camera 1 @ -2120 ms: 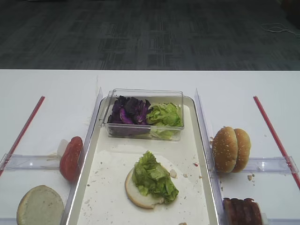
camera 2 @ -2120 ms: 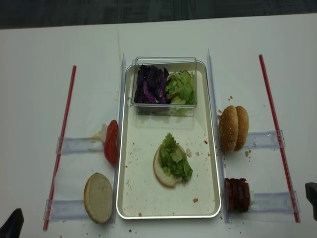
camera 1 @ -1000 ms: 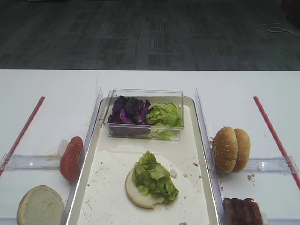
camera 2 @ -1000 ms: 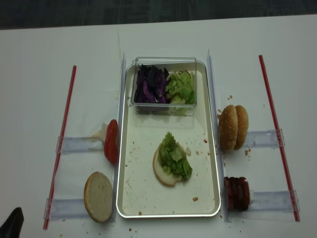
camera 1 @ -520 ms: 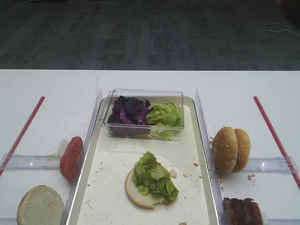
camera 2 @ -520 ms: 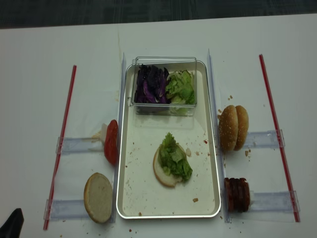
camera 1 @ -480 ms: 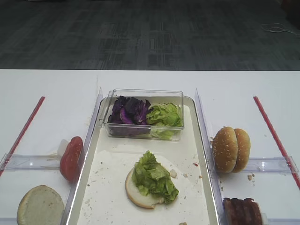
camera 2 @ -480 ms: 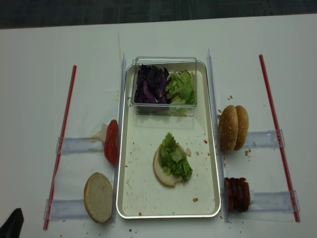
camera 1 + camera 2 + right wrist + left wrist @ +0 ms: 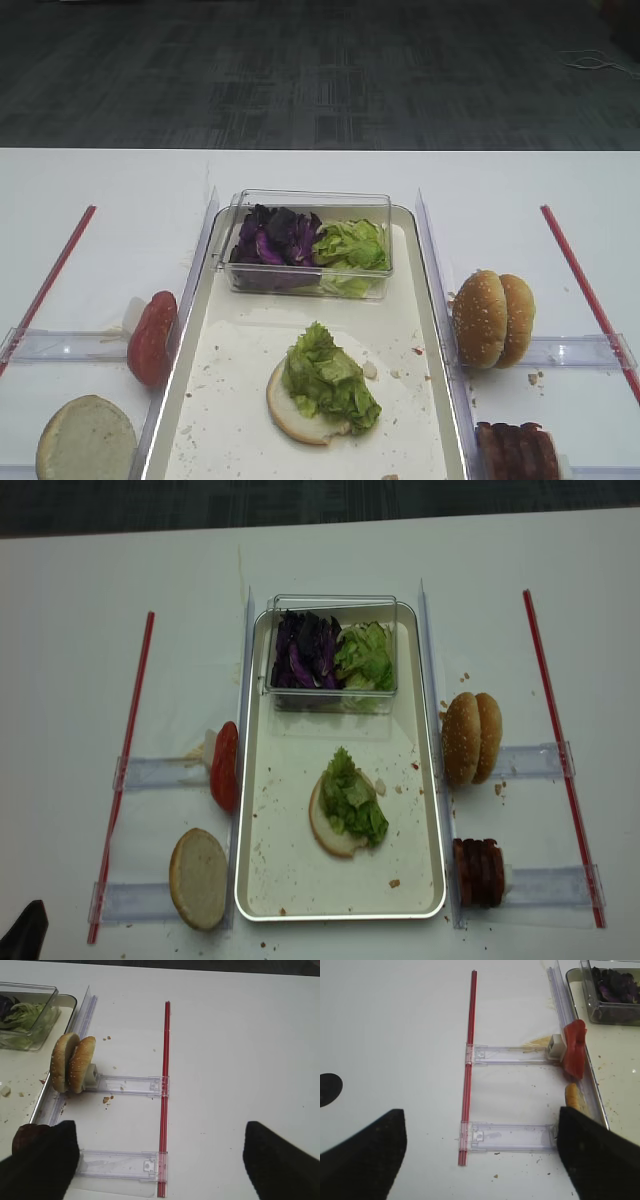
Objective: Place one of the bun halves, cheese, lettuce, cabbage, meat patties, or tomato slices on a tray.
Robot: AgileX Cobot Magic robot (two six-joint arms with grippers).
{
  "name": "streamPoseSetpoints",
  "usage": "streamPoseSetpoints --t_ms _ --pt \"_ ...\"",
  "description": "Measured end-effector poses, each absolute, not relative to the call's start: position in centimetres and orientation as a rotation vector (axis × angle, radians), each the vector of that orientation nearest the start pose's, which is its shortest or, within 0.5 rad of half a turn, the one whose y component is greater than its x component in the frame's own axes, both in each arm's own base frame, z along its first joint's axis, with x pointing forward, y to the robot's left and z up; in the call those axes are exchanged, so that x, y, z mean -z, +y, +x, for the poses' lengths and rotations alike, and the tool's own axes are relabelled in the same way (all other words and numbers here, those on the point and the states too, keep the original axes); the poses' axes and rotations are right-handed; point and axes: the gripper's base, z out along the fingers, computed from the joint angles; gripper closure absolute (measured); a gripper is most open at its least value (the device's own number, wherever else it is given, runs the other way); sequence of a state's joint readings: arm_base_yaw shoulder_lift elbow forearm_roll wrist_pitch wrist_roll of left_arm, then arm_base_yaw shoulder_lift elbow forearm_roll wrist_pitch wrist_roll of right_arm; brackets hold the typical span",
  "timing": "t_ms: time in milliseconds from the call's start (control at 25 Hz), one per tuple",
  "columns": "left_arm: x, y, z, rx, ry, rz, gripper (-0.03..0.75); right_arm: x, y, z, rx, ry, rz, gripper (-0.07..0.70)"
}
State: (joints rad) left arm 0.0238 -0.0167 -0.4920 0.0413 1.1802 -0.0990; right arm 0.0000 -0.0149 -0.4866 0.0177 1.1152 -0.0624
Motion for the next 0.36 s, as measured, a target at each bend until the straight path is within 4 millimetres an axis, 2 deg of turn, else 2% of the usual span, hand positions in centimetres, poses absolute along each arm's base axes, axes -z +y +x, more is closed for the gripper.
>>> streamPoseSetpoints --t_ms 360 --pt "-26.56 0.32 -1.21 -0.007 2.15 -0.137 0.116 -26.91 0.14 -0.8 0.015 2.096 -0.064 -0.058"
